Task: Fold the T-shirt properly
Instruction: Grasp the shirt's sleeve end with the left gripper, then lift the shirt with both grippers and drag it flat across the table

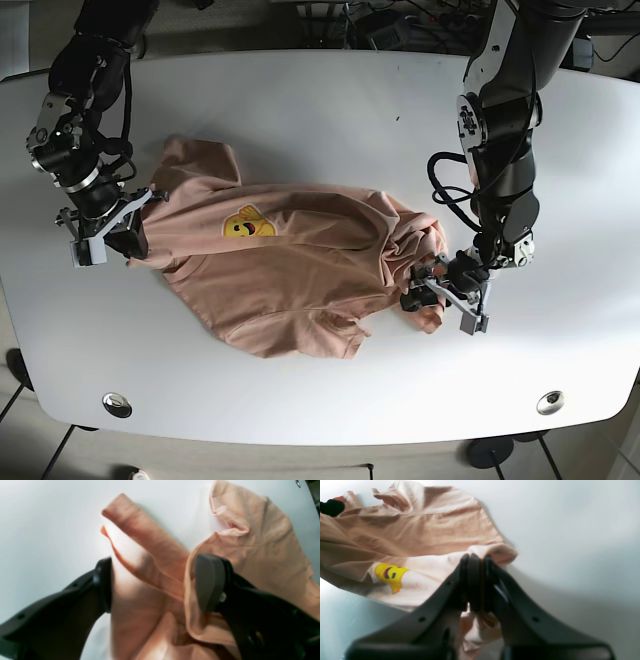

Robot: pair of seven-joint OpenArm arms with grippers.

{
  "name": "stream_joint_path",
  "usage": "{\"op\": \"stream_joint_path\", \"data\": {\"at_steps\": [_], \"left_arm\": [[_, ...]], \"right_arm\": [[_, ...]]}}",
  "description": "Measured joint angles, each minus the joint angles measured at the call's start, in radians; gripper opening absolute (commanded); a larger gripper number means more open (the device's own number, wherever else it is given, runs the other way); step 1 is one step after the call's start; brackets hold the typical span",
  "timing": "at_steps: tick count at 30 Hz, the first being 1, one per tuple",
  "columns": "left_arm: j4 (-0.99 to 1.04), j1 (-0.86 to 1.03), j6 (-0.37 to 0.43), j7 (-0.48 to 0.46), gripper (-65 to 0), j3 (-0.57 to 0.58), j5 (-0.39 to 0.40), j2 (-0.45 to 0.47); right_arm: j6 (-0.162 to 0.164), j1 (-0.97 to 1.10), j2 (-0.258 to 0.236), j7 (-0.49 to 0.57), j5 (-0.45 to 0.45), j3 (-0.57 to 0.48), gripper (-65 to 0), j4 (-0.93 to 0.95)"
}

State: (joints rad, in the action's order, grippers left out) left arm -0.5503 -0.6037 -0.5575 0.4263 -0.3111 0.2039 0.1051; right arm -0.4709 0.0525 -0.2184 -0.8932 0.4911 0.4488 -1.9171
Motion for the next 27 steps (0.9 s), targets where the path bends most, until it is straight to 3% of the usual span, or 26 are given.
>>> {"op": "stream_joint_path", "data": {"at_steps": [1, 3, 5, 7, 8, 13, 20, 23, 25, 27], "left_arm": [[0.001, 0.0, 0.014, 0.002, -30.0, 0.001, 0.0, -0.003], [0.001, 0.0, 0.075, 0.004, -52.2, 0.003, 0.001, -0.001], [0.001, 0.005, 0.074, 0.027, -64.4, 0.003, 0.001, 0.023], [-0.072, 0.013, 0.071, 0.16, -65.0, -0.005, 0.002, 0.055], [-0.2, 0.04, 0.058, 0.262, -65.0, -0.034, -0.031, 0.065], [-0.572, 0.146, 0.023, 0.414, -65.0, -0.113, -0.023, 0.087], [-1.061, 0.272, 0.011, 0.684, -65.0, -0.206, -0.011, 0.122], [-1.142, 0.256, 0.011, 0.697, -65.0, -0.182, 0.004, 0.115], [-1.12, 0.189, 0.013, 0.798, -65.0, -0.151, -0.017, 0.117], [-1.068, 0.113, 0.019, 0.812, -65.0, -0.147, -0.007, 0.113]], "right_arm": [[0.0, 0.0, 0.0, 0.0, 0.0, 0.0, -62.8, 0.0], [0.0, 0.0, 0.0, 0.0, 0.0, 0.002, -62.8, 0.0], [0.0, 0.0, 0.002, 0.0, 0.0, 0.002, -62.8, 0.0], [0.0, 0.0, 0.0, -0.001, -0.001, 0.002, -62.8, -0.003], [0.0, 0.0, 0.001, -0.001, 0.0, 0.006, -62.8, -0.018], [0.003, 0.001, 0.031, -0.006, 0.046, 0.137, -62.9, -0.026], [-0.004, 0.04, 0.008, -0.009, 0.09, 0.159, -62.9, -0.029], [0.003, -0.013, 0.002, -0.01, 0.077, 0.16, -62.9, -0.029], [0.001, -0.112, 0.003, -0.045, 0.075, 0.16, -62.9, 0.002], [0.002, -0.228, 0.005, -0.118, 0.03, 0.16, -62.9, 0.069]]}}
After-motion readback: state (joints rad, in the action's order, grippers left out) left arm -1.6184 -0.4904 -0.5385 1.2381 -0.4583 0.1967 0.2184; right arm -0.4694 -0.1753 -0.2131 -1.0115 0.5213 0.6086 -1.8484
